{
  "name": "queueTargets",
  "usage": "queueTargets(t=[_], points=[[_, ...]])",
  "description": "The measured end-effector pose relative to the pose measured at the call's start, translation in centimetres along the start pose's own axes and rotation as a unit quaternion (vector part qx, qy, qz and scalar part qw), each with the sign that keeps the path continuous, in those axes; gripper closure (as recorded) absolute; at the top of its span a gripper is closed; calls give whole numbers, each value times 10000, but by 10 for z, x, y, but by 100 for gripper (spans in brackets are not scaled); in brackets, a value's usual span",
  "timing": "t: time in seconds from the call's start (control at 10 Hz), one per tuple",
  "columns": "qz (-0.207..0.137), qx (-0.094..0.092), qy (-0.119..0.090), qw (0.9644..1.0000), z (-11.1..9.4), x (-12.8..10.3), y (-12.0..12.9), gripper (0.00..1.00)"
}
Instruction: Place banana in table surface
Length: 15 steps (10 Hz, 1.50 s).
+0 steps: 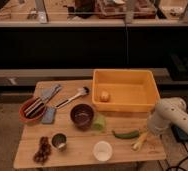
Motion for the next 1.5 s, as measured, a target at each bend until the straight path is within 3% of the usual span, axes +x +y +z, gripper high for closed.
queueTargets(t=[0.2, 0.4, 1.0, 1.3, 1.5], points=[[34, 58, -45, 10000, -9, -1, -1, 100], [68, 232, -43, 9997, -43, -5, -9, 100], [426, 834, 68, 9956, -184, -8, -30, 100], [576, 995, 81, 9933, -206, -4, -31, 100], [620, 971, 78, 9933, -197, -3, -33, 100]])
